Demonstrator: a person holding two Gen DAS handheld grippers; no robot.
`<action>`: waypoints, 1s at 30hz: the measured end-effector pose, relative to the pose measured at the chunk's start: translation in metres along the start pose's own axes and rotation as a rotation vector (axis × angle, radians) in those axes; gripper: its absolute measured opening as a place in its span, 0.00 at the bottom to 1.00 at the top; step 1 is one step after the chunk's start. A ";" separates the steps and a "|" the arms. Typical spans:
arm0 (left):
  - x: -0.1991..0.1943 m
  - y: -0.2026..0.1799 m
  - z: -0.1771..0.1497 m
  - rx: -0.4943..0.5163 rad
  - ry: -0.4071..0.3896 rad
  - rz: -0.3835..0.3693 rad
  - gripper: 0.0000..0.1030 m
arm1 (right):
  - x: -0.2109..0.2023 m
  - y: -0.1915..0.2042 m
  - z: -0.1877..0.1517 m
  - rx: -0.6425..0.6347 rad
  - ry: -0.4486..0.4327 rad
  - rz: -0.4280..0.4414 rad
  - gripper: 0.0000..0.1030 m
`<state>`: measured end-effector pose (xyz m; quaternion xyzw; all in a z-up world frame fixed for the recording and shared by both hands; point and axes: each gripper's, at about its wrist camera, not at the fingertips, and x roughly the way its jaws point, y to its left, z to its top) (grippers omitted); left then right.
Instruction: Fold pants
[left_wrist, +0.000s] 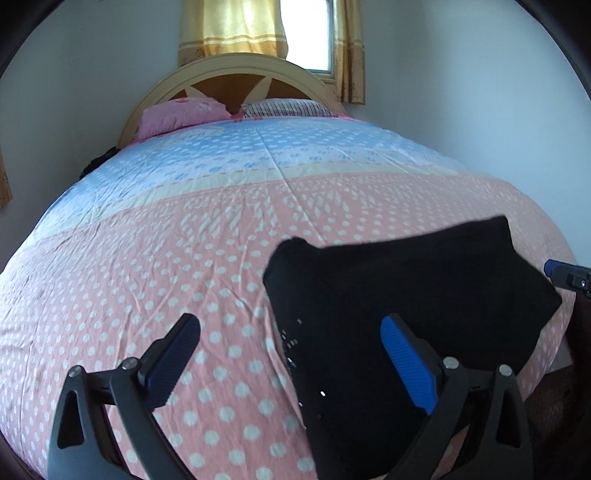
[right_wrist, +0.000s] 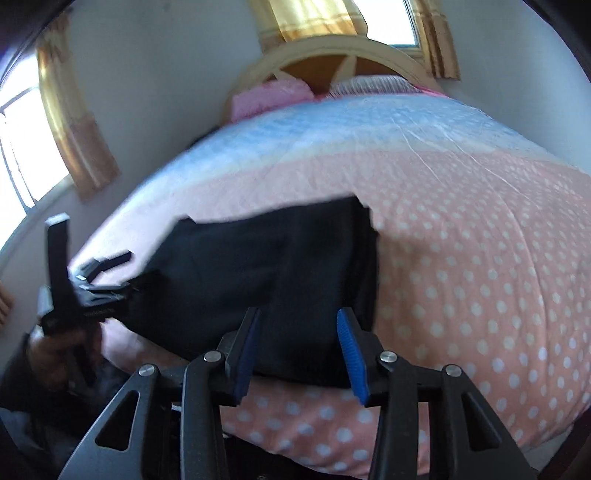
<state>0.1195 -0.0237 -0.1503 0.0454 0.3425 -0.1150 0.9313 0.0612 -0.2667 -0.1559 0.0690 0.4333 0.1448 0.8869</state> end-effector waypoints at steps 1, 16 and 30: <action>0.004 -0.002 -0.002 0.012 0.013 0.003 0.99 | 0.002 -0.004 -0.002 0.016 0.006 0.004 0.41; 0.014 -0.002 -0.009 0.005 0.056 -0.002 1.00 | -0.021 -0.027 0.002 0.096 -0.100 0.041 0.41; 0.014 0.006 -0.007 -0.025 0.050 -0.016 1.00 | -0.007 -0.045 0.012 0.226 -0.100 0.108 0.45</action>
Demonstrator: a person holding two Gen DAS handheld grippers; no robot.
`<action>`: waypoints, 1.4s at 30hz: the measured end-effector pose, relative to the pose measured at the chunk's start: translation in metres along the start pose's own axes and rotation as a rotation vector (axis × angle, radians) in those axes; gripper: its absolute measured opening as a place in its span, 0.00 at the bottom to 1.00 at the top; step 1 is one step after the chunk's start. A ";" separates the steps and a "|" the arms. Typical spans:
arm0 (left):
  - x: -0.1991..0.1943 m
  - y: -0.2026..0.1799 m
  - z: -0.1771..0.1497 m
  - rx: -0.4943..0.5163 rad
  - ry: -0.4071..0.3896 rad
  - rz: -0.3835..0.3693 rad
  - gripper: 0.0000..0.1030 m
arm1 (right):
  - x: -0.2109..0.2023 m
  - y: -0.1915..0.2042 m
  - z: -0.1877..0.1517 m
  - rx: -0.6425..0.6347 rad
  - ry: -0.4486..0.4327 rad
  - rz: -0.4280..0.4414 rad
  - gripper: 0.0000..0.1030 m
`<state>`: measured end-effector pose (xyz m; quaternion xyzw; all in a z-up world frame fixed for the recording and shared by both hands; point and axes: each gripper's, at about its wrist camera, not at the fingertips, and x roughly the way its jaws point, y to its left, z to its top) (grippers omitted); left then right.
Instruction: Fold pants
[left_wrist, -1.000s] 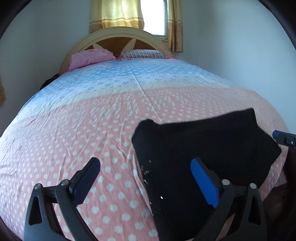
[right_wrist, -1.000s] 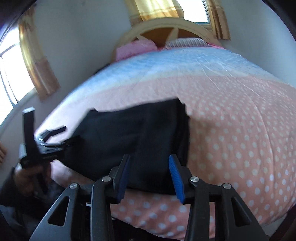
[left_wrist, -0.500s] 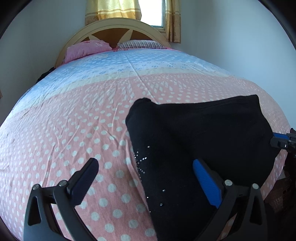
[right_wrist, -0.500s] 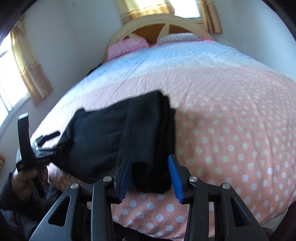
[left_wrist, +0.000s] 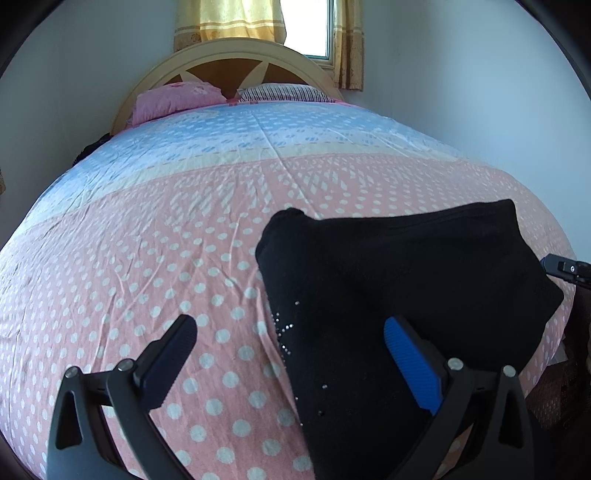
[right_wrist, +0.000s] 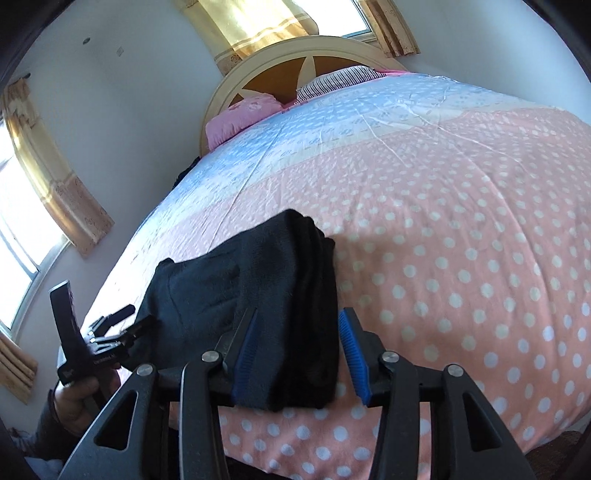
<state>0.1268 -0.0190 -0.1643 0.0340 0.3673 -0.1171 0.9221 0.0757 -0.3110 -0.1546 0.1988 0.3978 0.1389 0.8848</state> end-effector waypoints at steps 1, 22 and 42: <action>0.002 0.001 0.001 -0.002 0.005 -0.001 1.00 | 0.003 -0.002 0.001 0.011 0.003 -0.005 0.45; 0.023 0.013 0.009 -0.077 0.079 -0.119 1.00 | 0.011 0.003 -0.010 -0.026 0.059 -0.019 0.43; 0.038 0.013 0.024 -0.080 0.089 -0.259 0.79 | 0.038 -0.015 0.001 0.149 0.088 0.112 0.37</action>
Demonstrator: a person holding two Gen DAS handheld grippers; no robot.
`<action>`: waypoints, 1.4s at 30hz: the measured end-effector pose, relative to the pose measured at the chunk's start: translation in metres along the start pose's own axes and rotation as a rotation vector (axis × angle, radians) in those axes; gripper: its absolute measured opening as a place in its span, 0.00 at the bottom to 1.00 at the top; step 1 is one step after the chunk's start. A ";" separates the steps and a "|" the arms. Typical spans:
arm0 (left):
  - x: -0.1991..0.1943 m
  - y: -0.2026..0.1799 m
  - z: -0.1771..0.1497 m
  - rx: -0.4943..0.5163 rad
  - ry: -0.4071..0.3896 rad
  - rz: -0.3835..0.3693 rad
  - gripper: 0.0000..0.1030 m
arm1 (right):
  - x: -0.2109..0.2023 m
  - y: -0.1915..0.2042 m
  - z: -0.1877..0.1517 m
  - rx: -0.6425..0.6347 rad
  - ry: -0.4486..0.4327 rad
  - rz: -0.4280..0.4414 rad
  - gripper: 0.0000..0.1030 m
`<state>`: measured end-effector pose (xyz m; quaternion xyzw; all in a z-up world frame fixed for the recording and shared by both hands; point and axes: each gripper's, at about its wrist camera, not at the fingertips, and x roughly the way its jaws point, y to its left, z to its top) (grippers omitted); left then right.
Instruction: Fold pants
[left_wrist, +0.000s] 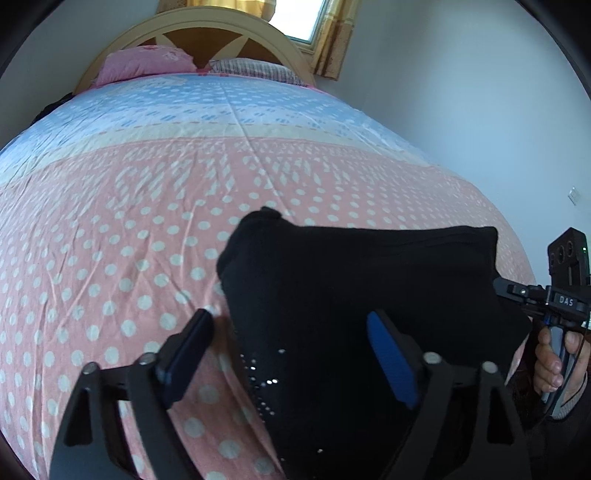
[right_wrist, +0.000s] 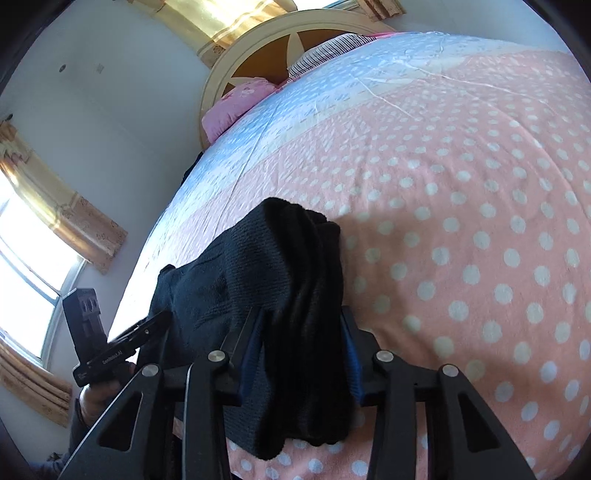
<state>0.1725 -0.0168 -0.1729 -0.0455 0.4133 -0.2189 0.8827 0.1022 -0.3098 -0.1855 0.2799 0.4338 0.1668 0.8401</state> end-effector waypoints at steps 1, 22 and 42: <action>0.000 -0.001 0.000 0.000 -0.002 -0.009 0.73 | 0.000 0.000 0.000 0.003 -0.004 0.002 0.37; -0.036 -0.009 -0.007 -0.001 -0.073 -0.012 0.19 | -0.021 0.058 -0.003 -0.179 -0.114 -0.060 0.26; -0.116 0.051 -0.005 -0.095 -0.216 0.086 0.18 | 0.056 0.162 0.031 -0.362 -0.011 0.037 0.26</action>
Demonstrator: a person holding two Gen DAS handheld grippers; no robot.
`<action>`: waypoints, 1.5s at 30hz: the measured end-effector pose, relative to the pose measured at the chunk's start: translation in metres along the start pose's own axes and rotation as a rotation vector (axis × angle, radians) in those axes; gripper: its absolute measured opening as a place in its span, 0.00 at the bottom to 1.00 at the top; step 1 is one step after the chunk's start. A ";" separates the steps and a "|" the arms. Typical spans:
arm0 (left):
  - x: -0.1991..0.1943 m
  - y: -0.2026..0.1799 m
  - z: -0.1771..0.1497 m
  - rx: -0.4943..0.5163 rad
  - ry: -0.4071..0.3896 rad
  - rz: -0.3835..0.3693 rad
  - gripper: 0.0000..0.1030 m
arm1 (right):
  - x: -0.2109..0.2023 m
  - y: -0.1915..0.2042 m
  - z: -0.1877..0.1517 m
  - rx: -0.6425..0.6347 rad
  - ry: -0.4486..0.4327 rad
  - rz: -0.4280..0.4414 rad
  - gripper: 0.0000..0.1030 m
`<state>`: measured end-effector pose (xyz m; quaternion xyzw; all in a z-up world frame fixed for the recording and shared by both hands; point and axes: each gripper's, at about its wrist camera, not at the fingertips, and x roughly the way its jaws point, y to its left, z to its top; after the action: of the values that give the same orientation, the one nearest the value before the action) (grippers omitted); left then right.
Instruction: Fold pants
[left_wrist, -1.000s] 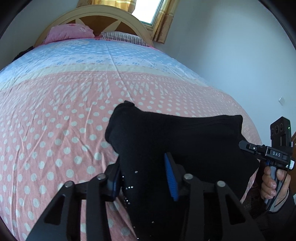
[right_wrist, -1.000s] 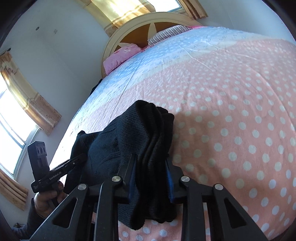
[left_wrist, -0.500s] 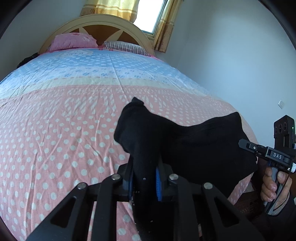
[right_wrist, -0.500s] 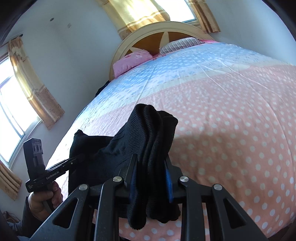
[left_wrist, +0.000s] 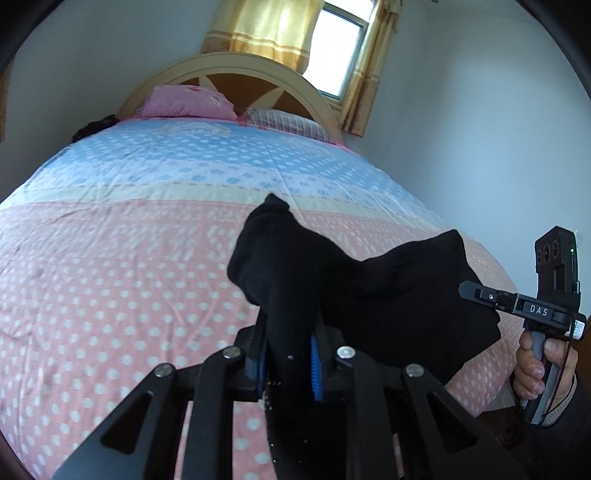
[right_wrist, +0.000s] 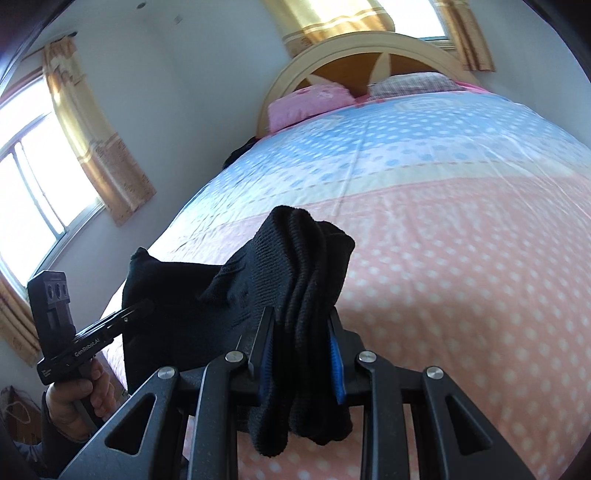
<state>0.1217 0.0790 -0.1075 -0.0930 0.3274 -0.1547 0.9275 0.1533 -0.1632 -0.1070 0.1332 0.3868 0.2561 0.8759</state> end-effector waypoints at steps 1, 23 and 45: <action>0.000 0.004 0.001 -0.006 -0.005 0.007 0.18 | 0.004 0.006 0.004 -0.011 0.002 0.007 0.26; -0.054 0.074 0.006 -0.128 -0.115 0.161 0.18 | 0.096 0.078 0.052 -0.143 0.093 0.106 0.26; -0.051 0.139 -0.017 -0.238 -0.092 0.260 0.18 | 0.199 0.104 0.043 -0.127 0.209 0.099 0.26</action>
<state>0.1044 0.2251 -0.1295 -0.1660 0.3101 0.0105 0.9361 0.2623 0.0315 -0.1547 0.0690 0.4519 0.3355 0.8237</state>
